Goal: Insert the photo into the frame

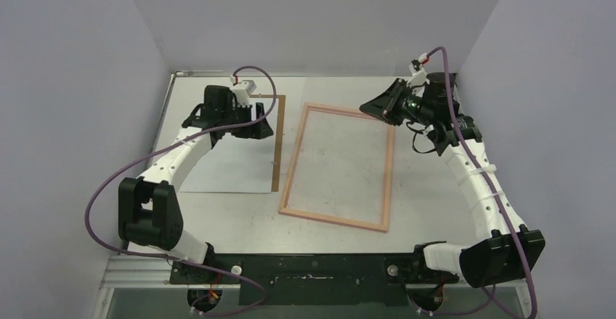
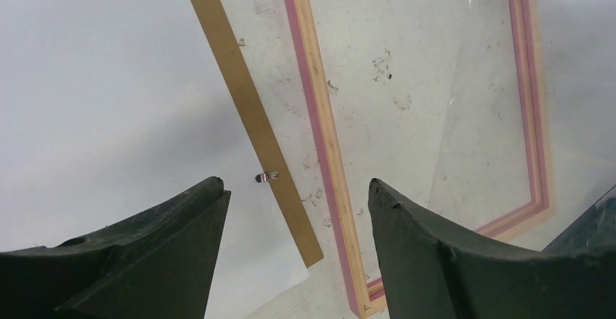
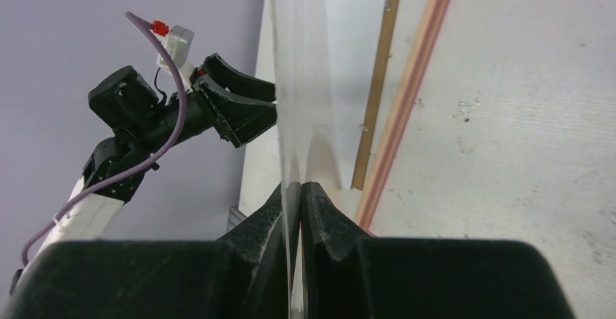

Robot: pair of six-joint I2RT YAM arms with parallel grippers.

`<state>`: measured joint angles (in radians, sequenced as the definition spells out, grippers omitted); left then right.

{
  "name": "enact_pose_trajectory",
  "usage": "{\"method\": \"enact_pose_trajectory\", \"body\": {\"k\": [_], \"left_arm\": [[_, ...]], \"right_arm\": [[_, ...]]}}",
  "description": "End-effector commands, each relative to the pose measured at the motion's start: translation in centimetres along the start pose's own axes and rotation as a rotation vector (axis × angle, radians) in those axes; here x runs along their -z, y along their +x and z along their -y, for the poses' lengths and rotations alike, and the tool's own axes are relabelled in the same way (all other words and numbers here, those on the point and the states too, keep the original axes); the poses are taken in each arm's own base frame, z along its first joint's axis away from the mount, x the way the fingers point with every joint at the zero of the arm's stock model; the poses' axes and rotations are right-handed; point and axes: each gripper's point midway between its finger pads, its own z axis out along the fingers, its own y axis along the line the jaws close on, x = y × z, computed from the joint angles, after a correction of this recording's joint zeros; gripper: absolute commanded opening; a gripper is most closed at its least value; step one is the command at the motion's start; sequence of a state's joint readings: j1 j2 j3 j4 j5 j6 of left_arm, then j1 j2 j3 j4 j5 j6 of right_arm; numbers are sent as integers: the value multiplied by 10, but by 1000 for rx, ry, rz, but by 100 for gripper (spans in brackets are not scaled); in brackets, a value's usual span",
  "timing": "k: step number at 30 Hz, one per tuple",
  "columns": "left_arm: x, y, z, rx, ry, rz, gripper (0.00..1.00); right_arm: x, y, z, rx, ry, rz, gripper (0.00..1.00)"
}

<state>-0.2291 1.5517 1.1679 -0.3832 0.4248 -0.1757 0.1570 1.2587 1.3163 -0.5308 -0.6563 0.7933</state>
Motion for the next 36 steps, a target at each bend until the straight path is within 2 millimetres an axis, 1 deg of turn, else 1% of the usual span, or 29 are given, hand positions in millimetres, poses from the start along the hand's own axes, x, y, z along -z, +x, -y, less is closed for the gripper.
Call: {"method": "enact_pose_trajectory", "body": {"k": [1,2,4,10,11,13,16,20,26,31,34,36], "left_arm": [[21,-14,7,-6,35,59,68],[21,-11,4,-6,27,57,68],[20,-3,-2,-3,7,47,67],[14,13,-14,-6,-34,14,65],[13,14,-15,-9,-39,9,65],[13,18,-16,-13,-42,-3,64],[15,20,-15,-28,-42,-6,64],[13,25,-10,-48,-39,-18,64],[0,45,2,-96,-34,-69,64],[-9,58,7,-124,-26,-112,63],[-14,63,9,-144,-17,-135,59],[-18,66,10,-154,-17,-142,58]], "right_arm": [[-5,-6,-38,-55,-196,26,5],[-9,-4,-33,-66,-193,22,5],[-23,3,-14,-75,-157,-3,5],[-70,38,72,-46,10,-122,5],[-76,43,83,-39,24,-141,5],[-85,50,97,-24,33,-170,6],[-89,52,113,0,75,-177,6],[-89,50,124,4,116,-171,7],[-88,52,153,30,224,-178,9],[-84,46,166,53,262,-151,9],[-87,45,169,63,260,-151,8],[-89,46,174,65,267,-159,7]]}}
